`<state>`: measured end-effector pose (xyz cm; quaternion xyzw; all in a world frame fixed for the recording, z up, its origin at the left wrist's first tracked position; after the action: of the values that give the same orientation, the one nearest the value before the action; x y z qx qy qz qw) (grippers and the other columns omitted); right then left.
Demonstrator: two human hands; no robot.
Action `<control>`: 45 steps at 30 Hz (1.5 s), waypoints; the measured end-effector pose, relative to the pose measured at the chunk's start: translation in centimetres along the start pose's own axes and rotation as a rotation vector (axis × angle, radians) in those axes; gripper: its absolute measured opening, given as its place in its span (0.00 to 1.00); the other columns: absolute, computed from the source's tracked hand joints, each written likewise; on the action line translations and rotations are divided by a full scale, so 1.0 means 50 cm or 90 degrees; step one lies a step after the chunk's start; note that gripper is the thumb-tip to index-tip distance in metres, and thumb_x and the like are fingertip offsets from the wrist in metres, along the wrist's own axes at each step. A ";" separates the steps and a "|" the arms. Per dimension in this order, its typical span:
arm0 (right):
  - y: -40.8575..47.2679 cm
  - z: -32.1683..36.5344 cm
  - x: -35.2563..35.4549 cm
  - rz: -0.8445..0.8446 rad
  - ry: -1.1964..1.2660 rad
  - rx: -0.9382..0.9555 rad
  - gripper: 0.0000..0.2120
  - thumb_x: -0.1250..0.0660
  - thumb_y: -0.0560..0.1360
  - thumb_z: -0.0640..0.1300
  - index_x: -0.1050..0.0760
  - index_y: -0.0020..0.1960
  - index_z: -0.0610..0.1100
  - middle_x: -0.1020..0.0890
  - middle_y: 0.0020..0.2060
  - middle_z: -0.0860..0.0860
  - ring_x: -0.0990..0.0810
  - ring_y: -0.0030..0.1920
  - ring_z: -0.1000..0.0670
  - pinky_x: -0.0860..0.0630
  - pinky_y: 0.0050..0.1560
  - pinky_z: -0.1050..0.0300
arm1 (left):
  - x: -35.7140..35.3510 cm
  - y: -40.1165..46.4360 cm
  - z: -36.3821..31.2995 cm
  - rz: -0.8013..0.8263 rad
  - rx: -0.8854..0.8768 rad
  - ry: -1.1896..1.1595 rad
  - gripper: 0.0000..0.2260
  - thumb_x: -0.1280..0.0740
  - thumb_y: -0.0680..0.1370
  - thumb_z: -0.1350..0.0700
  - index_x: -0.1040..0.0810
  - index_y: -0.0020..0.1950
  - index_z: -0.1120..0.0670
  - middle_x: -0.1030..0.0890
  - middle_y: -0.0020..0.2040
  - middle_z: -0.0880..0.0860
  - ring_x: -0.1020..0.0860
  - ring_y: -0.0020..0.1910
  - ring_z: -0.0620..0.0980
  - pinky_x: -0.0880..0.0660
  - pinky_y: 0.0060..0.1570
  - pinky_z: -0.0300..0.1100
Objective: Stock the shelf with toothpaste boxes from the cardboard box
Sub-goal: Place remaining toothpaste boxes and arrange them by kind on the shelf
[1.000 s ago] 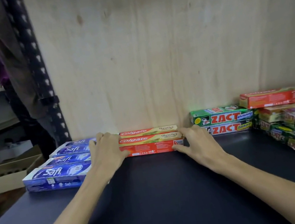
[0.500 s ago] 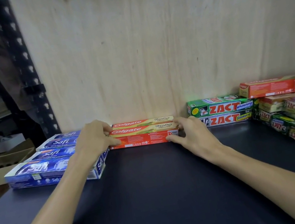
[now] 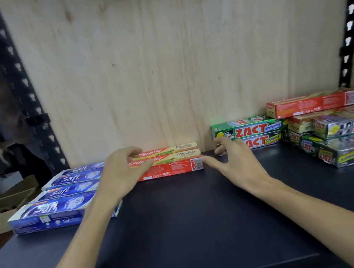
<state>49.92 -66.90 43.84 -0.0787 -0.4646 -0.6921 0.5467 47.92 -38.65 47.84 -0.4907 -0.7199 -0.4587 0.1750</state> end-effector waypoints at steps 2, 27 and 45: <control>-0.017 -0.003 0.026 -0.017 0.017 0.005 0.31 0.29 0.76 0.62 0.27 0.71 0.45 0.18 0.51 0.52 0.25 0.61 0.50 0.25 0.60 0.52 | -0.030 -0.021 -0.049 -0.007 -0.026 -0.054 0.21 0.24 0.74 0.47 0.20 0.64 0.51 0.18 0.54 0.46 0.20 0.55 0.45 0.28 0.57 0.39; 0.113 -0.453 0.437 -0.150 -0.202 -0.250 0.46 0.36 0.69 0.77 0.34 0.76 0.48 0.18 0.63 0.46 0.25 0.67 0.37 0.32 0.70 0.36 | -0.472 0.091 -0.521 -0.027 -0.114 -0.105 0.22 0.35 0.77 0.34 0.25 0.66 0.44 0.20 0.61 0.43 0.26 0.65 0.48 0.37 0.69 0.57; -0.075 -0.280 0.387 -0.281 0.051 -0.100 0.31 0.19 0.65 0.62 0.20 0.62 0.47 0.21 0.43 0.60 0.22 0.51 0.61 0.25 0.57 0.64 | -0.291 -0.051 -0.364 -0.048 -0.107 -0.222 0.21 0.27 0.72 0.38 0.21 0.63 0.42 0.19 0.57 0.38 0.22 0.61 0.47 0.25 0.64 0.53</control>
<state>44.84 -90.46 45.89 0.0102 -0.3931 -0.8315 0.3925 48.77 -61.99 45.81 -0.5485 -0.7160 -0.4317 -0.0113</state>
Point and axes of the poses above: each hand's wrist, its own y-axis towards the middle knuckle, its own x-axis out of the back of the hand, z = x × y, the point moved 4 cm from there along y, towards the middle knuckle
